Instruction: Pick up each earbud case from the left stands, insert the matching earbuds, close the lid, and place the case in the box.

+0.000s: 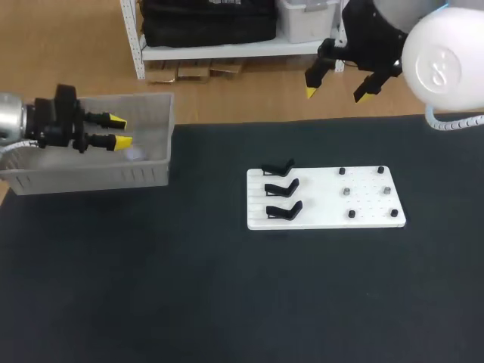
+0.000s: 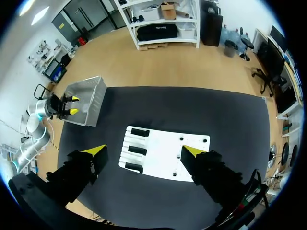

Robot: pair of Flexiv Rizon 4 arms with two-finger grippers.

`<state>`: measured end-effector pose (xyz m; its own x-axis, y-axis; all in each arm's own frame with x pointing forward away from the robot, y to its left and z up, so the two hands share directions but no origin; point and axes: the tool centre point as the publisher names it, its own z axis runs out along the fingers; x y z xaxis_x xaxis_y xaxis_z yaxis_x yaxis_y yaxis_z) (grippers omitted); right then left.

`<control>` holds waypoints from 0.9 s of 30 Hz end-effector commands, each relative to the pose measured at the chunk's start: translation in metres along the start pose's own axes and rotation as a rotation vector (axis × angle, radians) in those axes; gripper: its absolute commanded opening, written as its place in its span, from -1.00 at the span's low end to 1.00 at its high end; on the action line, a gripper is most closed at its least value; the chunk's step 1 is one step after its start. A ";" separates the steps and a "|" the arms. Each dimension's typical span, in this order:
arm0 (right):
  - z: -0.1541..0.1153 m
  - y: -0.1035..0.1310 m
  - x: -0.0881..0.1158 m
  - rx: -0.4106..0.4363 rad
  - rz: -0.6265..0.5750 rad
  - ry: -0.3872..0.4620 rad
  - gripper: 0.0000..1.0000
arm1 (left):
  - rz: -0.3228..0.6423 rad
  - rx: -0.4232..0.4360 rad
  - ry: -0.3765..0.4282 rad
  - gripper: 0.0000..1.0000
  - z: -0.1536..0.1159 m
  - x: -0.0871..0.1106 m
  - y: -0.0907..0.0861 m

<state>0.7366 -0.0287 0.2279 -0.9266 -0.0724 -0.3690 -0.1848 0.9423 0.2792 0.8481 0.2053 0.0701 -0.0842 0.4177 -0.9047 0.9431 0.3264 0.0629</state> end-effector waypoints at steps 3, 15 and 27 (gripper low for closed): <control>-0.001 0.000 0.002 0.003 0.002 -0.007 1.00 | 0.025 -0.036 0.007 1.00 -0.006 -0.021 -0.019; -0.001 0.000 0.002 0.003 0.002 -0.007 1.00 | -0.016 -0.119 0.052 1.00 0.002 -0.072 -0.078; -0.014 -0.036 0.029 -0.263 -0.258 0.007 1.00 | -0.058 -0.130 0.052 1.00 0.006 -0.081 -0.093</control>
<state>0.7209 -0.0509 0.2188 -0.8597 -0.2697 -0.4338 -0.4247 0.8493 0.3136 0.7749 0.1369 0.1359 -0.1634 0.4428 -0.8816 0.9128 0.4069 0.0352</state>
